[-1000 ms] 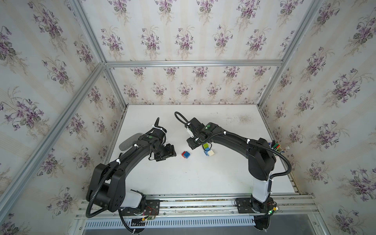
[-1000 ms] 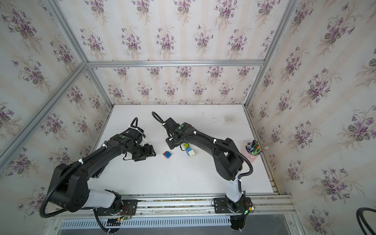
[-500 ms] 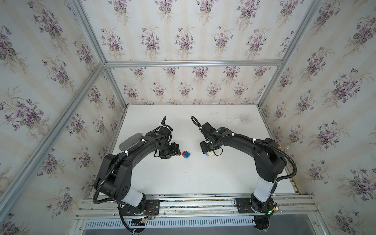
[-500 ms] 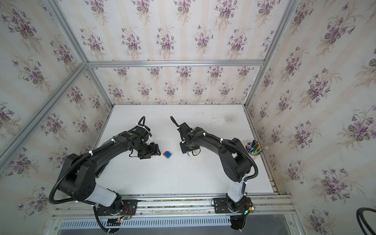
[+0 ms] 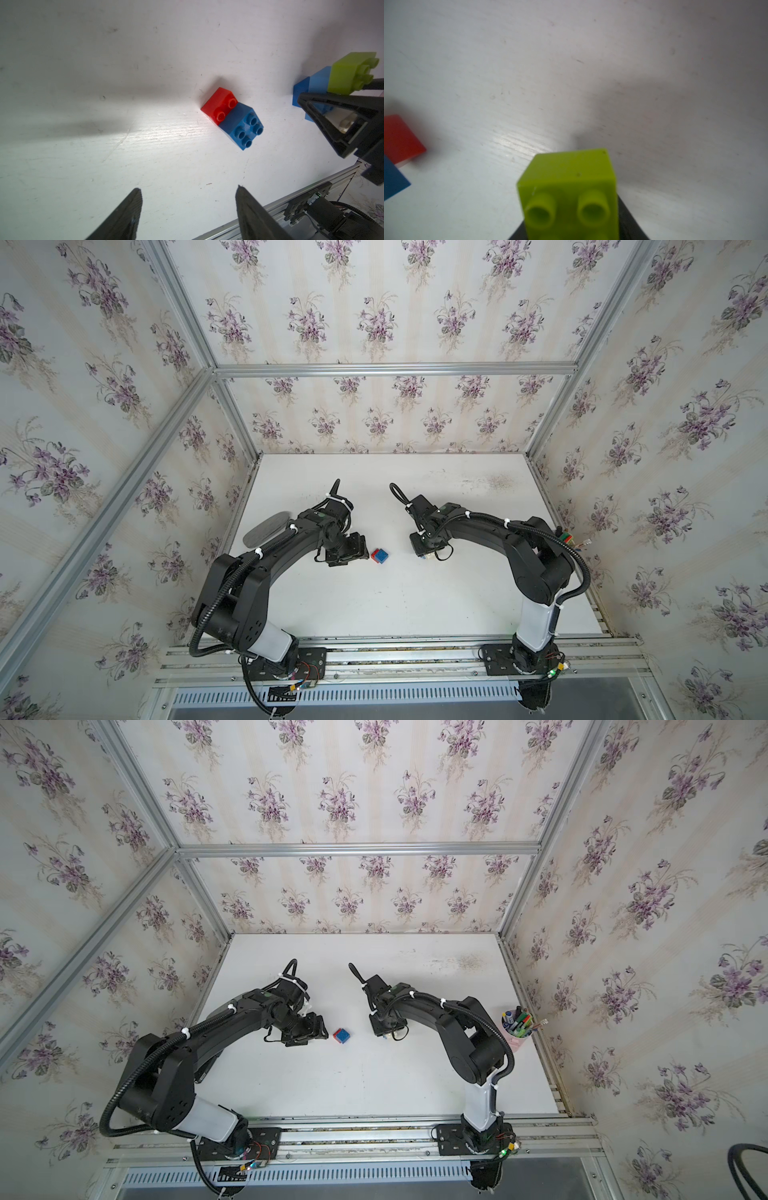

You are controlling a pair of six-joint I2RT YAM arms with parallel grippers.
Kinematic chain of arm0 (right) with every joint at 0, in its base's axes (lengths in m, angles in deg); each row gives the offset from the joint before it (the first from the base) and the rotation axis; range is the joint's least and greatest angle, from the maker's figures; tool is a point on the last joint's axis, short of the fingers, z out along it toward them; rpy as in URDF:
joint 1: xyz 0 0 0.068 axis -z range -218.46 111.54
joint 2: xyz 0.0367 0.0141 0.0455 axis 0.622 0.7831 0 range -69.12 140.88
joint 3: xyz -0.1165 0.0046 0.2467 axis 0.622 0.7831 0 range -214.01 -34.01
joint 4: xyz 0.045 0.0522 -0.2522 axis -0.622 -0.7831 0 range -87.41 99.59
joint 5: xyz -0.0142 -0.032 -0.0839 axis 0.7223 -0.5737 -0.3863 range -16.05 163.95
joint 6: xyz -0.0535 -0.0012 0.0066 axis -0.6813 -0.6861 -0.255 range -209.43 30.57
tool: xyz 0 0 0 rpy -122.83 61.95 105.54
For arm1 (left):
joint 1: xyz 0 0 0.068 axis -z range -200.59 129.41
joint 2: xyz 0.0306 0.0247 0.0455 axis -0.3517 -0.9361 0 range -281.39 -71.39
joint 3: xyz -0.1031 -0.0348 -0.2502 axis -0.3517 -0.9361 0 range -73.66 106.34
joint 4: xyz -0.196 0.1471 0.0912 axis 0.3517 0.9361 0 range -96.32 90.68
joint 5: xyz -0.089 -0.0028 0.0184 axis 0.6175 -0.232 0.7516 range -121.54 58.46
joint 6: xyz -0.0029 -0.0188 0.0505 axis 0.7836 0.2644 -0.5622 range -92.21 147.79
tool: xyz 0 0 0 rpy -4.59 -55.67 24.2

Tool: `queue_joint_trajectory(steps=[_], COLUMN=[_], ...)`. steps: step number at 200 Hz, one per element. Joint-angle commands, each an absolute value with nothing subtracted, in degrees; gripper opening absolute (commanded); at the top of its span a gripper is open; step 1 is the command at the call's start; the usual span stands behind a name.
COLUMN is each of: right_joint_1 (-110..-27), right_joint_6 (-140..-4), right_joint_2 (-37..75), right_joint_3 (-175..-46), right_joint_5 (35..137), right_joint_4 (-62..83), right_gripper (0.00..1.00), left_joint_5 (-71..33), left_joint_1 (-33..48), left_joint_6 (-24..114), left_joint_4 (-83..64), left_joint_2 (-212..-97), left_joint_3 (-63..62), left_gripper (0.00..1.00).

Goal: Assemble the letter y with lego
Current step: Pick up the lego brick from the center of the board.

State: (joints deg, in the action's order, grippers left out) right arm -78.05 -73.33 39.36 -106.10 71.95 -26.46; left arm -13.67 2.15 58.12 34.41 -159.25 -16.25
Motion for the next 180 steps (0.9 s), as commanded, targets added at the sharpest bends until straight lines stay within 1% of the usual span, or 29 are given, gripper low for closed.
queue_joint_trajectory(steps=[1, 16, 29, 48, 62, 87, 180], right_joint_1=[-78.10, -78.10, -78.10, -78.10, -78.10, -78.10, -79.16], right_joint_6=[-73.21, -73.17, -73.34, -73.45, -73.43, -73.77, -75.63], right_joint_2=[39.75, 40.16, 40.45, 40.85, 41.02, 40.26, 34.94], right_joint_3=[-106.17, -106.25, -106.26, -106.29, -106.56, -107.34, -108.83], right_joint_5=[72.62, 72.64, 72.82, 73.17, 73.03, 73.09, 74.31], right_joint_4=[-26.42, -26.33, -26.28, -26.25, -26.40, -26.70, -27.46], right_gripper=[0.41, 0.40, 0.36, 0.35, 0.31, 0.29, 0.27], left_joint_5=[-14.14, -14.06, -14.08, -14.14, -14.14, -14.23, -10.81], left_joint_1=[2.12, 2.17, 2.15, 2.17, 2.15, 2.17, 2.15], left_joint_6=[57.78, 57.73, 57.67, 57.59, 57.56, 57.54, 56.45], left_joint_4=[34.22, 34.25, 34.24, 34.26, 34.23, 34.28, 31.29], left_joint_2=[-159.46, -159.64, -159.60, -159.60, -159.56, -159.68, -163.91], left_joint_3=[-16.26, -16.26, -16.26, -16.35, -16.35, -16.29, -14.09], left_gripper=[0.73, 0.73, 0.73, 0.73, 0.73, 0.73, 0.73])
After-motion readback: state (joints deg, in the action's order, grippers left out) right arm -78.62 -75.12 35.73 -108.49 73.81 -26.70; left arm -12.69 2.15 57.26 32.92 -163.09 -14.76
